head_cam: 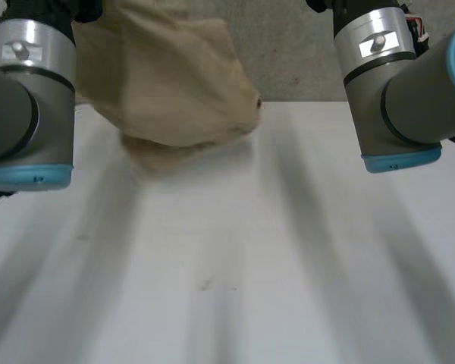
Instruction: Fold the shorts.
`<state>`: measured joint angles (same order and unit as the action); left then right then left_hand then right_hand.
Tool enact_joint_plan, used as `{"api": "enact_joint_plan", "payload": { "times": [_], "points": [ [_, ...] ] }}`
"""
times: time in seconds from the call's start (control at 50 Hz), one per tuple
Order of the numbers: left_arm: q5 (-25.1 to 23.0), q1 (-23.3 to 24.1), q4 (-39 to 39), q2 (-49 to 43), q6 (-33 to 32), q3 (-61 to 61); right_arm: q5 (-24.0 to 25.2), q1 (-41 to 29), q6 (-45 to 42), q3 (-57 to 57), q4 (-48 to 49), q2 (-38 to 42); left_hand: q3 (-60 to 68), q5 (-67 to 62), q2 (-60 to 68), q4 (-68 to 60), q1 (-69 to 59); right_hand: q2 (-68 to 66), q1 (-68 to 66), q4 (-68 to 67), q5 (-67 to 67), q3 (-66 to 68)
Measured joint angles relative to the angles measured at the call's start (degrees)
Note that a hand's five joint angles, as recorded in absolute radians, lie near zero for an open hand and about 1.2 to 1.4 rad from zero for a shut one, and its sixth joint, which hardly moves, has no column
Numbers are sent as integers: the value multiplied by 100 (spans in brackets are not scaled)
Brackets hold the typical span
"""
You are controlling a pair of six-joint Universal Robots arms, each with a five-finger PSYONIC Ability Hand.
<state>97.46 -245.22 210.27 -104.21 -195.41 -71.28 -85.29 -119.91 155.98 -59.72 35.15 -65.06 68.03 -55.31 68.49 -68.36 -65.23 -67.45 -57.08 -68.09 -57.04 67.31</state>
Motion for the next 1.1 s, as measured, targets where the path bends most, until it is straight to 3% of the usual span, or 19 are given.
{"api": "enact_joint_plan", "payload": {
  "times": [0.16, 0.2, 0.28, 0.3, 0.36, 0.38, 0.46, 0.58, 0.72, 0.76, 0.78, 0.8, 0.84, 0.94, 1.1],
  "points": [
    [23, 103, 253, 161, 37, -1429, 189, -72, 21, -487, -1511, -28, 27, 0, 19, -3, 0, 15, 23, 16, 14, -14],
    [-18, 116, 196, 136, 32, -1717, 200, -62, 44, -538, -2044, 107, 27, 0, 23, -3, 0, 1099, 860, 1060, 908, -1008],
    [-101, 137, 95, 121, 23, -2074, 196, -31, 138, -653, -2771, 312, 27, 0, 24, -16, 0, 1906, 1512, 1908, 1709, -1846],
    [-117, 142, 77, 125, 21, -2128, 195, -26, 165, -675, -2859, 338, 27, 0, 24, -23, 0, 3120, 2523, 3124, 2946, -3090],
    [-165, 207, -16, 215, 9, -2288, 189, 46, 481, -797, -3209, 467, 27, 0, 24, -23, 0, 3395, 2803, 3446, 3295, -3370],
    [-170, 234, -42, 252, 7, -2308, 189, 96, 660, -835, -3283, 503, 27, 0, 24, -24, 0, 4502, 3742, 4598, 4480, -4480],
    [-182, 403, -220, 507, 1, -2349, 243, 289, 1290, -915, -3415, 569, 28, 0, 24, -24, 0, 4908, 4142, 5079, 4938, -4945],
    [-175, 694, -670, 1107, 31, -2428, 829, 533, 2096, -937, -3694, 631, 29, 0, 24, -24, 0, 5391, 4500, 5426, 5278, -5479],
    [-177, 1071, -1082, 1839, 49, -2768, 1483, 594, 2239, -895, -3926, 744, 11, 10, 4, -8, 19, 5391, 4500, 5426, 5278, -5479],
    [-188, 1163, -1171, 1924, 38, -2860, 1516, 592, 2228, -897, -3937, 760, -441, 284, -544, 457, 357, 5391, 4500, 5426, 5278, -5479],
    [-216, 1286, -1350, 2011, 15, -2999, 1530, 590, 2211, -904, -3943, 774, -1998, 1746, -2063, 2047, 2017, 5391, 4500, 5426, 5278, -5479],
    [-223, 1311, -1395, 2027, 9, -3029, 1532, 589, 2204, -908, -3944, 779, -1998, 1746, -2063, 2047, 2017, 5391, 4500, 5426, 5278, -5479],
    [-301, 1436, -1746, 2084, -33, -3189, 1525, 586, 2169, -927, -3942, 790, -3617, 3396, -3772, 3690, 3640, 5391, 4500, 5426, 5278, -5479],
    [-614, 1500, -2758, 2092, -93, -3262, 1487, 583, 1993, -955, -3931, 801, -5261, 5099, -5320, 5332, 4987, 5391, 4500, 5426, 5278, -5479],
    [-890, 1144, -3528, 2078, -15, -2709, 1367, 582, 1683, -961, -3928, 793, -5337, 5179, -5438, 5407, 5050, 5391, 4500, 5426, 5278, -5480]
  ]
}}
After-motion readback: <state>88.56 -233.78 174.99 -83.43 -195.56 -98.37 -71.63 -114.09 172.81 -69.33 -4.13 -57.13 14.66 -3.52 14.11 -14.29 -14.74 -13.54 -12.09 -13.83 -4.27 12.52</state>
